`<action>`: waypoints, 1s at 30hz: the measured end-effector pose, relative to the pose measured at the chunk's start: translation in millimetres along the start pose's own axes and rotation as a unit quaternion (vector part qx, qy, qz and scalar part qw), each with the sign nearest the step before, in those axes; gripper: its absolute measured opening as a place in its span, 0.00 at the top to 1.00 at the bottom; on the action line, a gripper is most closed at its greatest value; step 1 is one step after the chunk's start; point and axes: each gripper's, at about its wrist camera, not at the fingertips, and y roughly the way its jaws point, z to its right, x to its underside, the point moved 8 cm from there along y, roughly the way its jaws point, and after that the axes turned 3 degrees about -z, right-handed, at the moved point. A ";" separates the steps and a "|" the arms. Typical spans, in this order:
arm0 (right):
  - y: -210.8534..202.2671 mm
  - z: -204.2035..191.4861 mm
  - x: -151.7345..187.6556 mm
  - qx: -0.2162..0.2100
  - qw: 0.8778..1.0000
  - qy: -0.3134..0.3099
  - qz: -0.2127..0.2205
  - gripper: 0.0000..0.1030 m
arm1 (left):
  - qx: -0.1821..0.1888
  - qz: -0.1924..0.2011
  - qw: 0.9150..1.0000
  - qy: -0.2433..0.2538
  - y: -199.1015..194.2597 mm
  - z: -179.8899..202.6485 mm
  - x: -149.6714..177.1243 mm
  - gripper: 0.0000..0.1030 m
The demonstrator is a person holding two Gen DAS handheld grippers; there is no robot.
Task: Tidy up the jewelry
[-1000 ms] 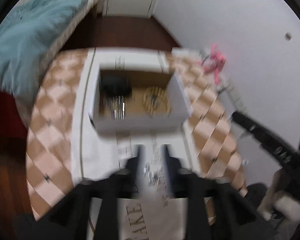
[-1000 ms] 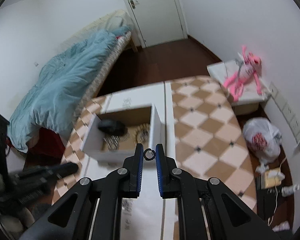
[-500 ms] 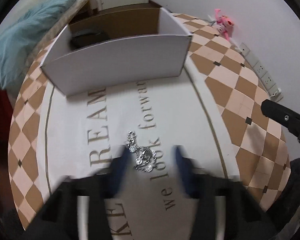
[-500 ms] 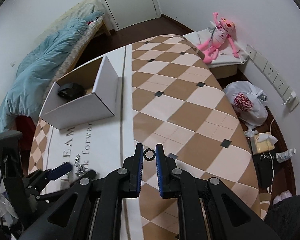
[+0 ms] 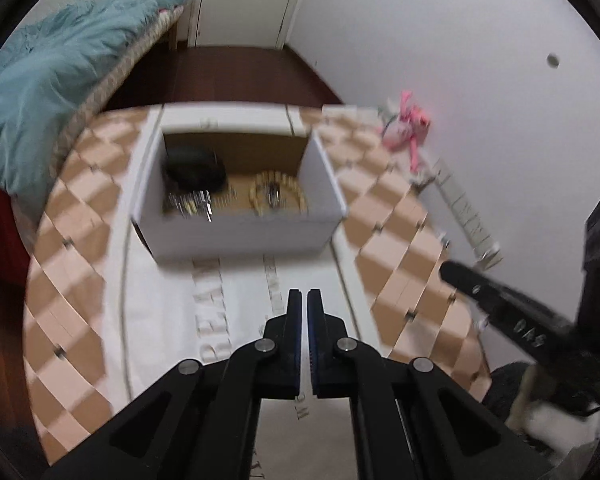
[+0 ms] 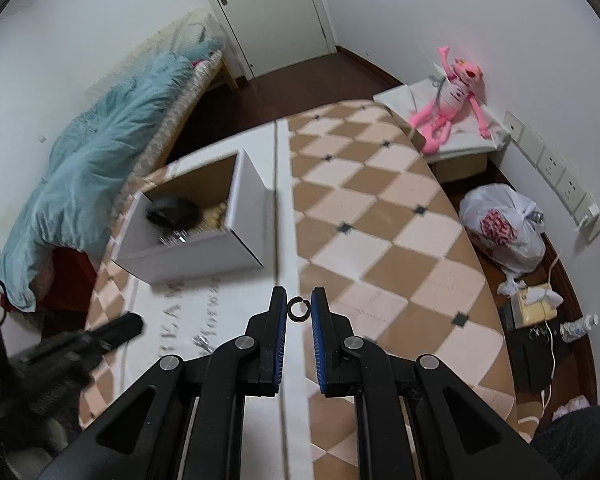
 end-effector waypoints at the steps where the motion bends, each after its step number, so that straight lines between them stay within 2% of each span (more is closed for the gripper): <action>1: -2.3 -2.7 -4.8 -0.004 1.000 0.000 0.004 0.88 | 0.008 0.007 1.000 -0.005 -6.6 -1.9 -8.0 1.00; 5: -8.3 -13.0 -20.4 -0.019 1.000 -0.001 0.012 0.88 | 0.017 0.020 1.000 -0.009 -18.5 -6.0 -31.4 1.00; 7: -8.5 -17.6 -26.0 -0.020 1.000 -0.006 0.014 0.88 | 0.038 0.002 0.999 -0.021 -12.0 -7.0 -32.8 0.99; 9: -7.4 -18.6 -26.7 -0.016 1.000 -0.010 0.013 0.88 | 0.045 -0.024 0.998 -0.041 -2.0 -11.5 -23.0 0.96; 11: -3.8 -14.7 -23.3 -0.012 1.000 -0.007 0.006 0.88 | 0.033 -0.093 0.994 -0.054 27.4 -14.8 -2.6 0.96; 12: -1.4 -11.9 -21.0 -0.010 1.000 -0.005 0.002 0.88 | 0.027 -0.109 0.992 -0.055 35.1 -14.7 3.8 0.94; 14: 5.3 -4.9 -13.7 -0.002 1.000 -0.002 -0.007 0.88 | 0.000 -0.158 0.986 -0.054 61.9 -17.3 24.0 0.83; 16: 14.2 4.3 -2.9 0.007 1.000 0.007 -0.020 0.88 | -0.015 -0.188 0.981 -0.053 79.9 -17.1 37.3 0.23; 21: 28.4 25.5 20.1 0.024 0.999 0.022 -0.039 0.88 | -0.051 -0.209 0.976 -0.043 102.5 -12.4 57.1 0.22; 23: 31.3 33.9 26.8 0.030 0.998 0.029 -0.043 0.88 | -0.084 -0.203 0.976 -0.014 106.0 -6.5 59.3 0.22; 27: 34.4 45.8 33.3 0.036 0.997 0.041 -0.046 0.88 | -0.120 -0.195 0.973 0.026 112.0 5.2 61.2 0.25; 29: 34.1 48.1 33.9 0.037 0.997 0.046 -0.045 0.88 | -0.129 -0.188 0.973 0.043 114.2 9.6 59.4 0.35; 30: 33.7 49.2 34.0 0.037 0.997 0.046 -0.044 0.88 | -0.135 -0.182 0.973 0.050 113.8 12.0 58.3 0.46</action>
